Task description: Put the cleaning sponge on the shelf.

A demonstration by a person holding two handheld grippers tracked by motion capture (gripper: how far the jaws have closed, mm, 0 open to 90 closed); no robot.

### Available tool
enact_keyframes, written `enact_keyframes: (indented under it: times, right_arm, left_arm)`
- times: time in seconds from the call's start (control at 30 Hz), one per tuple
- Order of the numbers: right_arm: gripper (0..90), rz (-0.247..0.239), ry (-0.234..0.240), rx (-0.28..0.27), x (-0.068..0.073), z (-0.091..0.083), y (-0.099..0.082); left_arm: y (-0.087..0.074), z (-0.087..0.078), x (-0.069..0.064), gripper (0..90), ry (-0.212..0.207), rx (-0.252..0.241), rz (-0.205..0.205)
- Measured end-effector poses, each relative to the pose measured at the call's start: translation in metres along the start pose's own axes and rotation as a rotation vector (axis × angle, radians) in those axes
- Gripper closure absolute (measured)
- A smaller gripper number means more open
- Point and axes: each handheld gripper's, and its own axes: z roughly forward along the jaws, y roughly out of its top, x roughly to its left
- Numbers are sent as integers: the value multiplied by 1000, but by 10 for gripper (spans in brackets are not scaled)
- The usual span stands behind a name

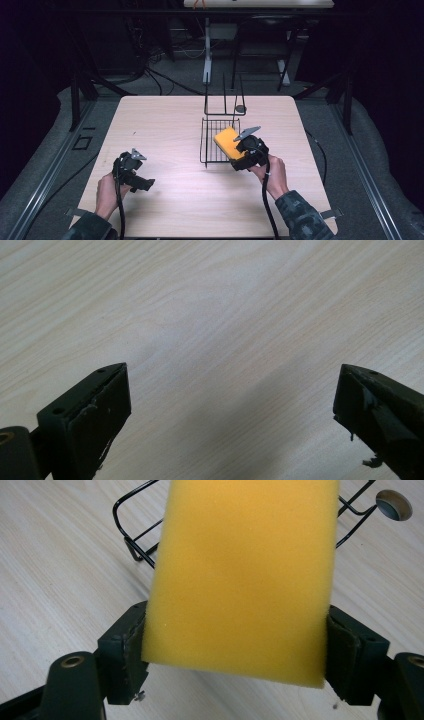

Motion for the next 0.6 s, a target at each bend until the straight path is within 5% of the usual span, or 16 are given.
enact_keyframes:
  times: [0.6]
  right_arm:
    - [235, 13, 22, -3, 3, 22, 11]
  left_arm:
    - [0, 0, -1, 25, -2, 0, 5]
